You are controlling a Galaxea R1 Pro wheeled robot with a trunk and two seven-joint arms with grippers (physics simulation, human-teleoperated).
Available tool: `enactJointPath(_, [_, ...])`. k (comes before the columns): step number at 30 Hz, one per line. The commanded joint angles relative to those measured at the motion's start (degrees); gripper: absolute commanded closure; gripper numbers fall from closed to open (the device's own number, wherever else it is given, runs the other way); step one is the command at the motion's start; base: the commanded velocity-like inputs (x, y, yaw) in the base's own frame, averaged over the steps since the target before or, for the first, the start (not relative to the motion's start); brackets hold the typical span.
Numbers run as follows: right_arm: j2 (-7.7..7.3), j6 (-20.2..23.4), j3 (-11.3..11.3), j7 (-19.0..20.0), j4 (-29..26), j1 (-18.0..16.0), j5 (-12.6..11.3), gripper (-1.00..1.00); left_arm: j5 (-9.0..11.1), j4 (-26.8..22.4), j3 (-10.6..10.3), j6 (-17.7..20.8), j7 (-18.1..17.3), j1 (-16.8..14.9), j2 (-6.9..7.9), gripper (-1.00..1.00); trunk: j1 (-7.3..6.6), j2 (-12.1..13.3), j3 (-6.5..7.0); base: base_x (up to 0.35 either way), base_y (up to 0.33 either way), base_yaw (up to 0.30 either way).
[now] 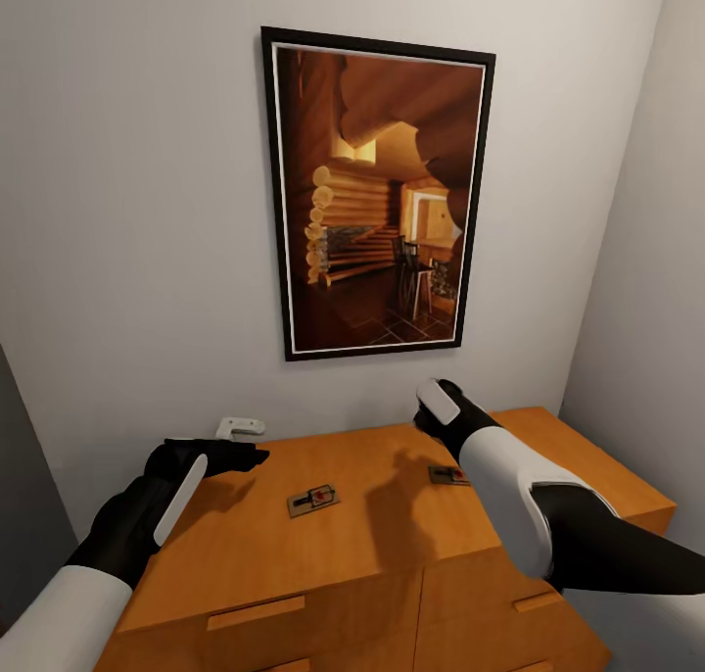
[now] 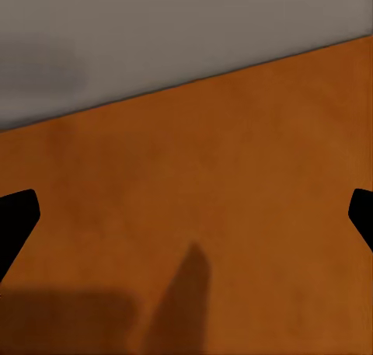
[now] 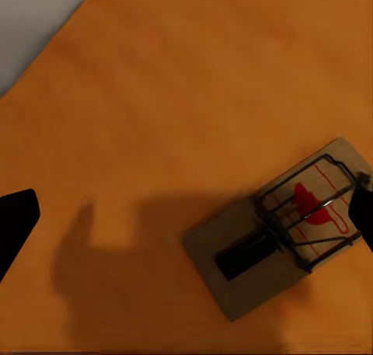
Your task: Take the four mousetraps from the cabinet in the bathroom and place them on the bathroom floor. Make sure all four end up on the same floor surface, and ensure that at least two of them are either under or directly next to the same bathroom sink.
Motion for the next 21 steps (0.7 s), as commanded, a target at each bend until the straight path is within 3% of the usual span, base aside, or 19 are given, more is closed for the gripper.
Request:
enactJointPath(1, [0.05,0.1,-1.8,-0.3,0.1,0.0,0.1,-1.00,0.0,-0.1,-0.1,0.2,-0.1,-0.1,0.04,-1.00,0.00,-0.1,-0.08,0.000,0.000,0.000])
enactJointPath(3, [0.05,-0.9,-4.0,-0.3,0.4,0.0,-0.1,-1.00,0.0,-0.1,-0.1,0.2,-0.1,0.0,0.02,-1.00,0.00,-0.1,-0.08,0.000,0.000,0.000])
enactJointPath(7, [0.05,-2.1,-5.8,-0.4,0.6,0.0,-0.2,-1.00,0.0,-0.1,-0.1,0.2,-0.1,-0.1,0.04,-1.00,0.00,-0.1,-0.08,0.000,0.000,0.000])
enactJointPath(21, [0.05,-2.9,-7.1,-0.5,0.7,0.0,-0.2,-1.00,0.1,0.3,-0.1,-1.2,-0.1,-0.1,0.02,-1.00,0.00,-0.1,-0.08,0.000,0.000,0.000])
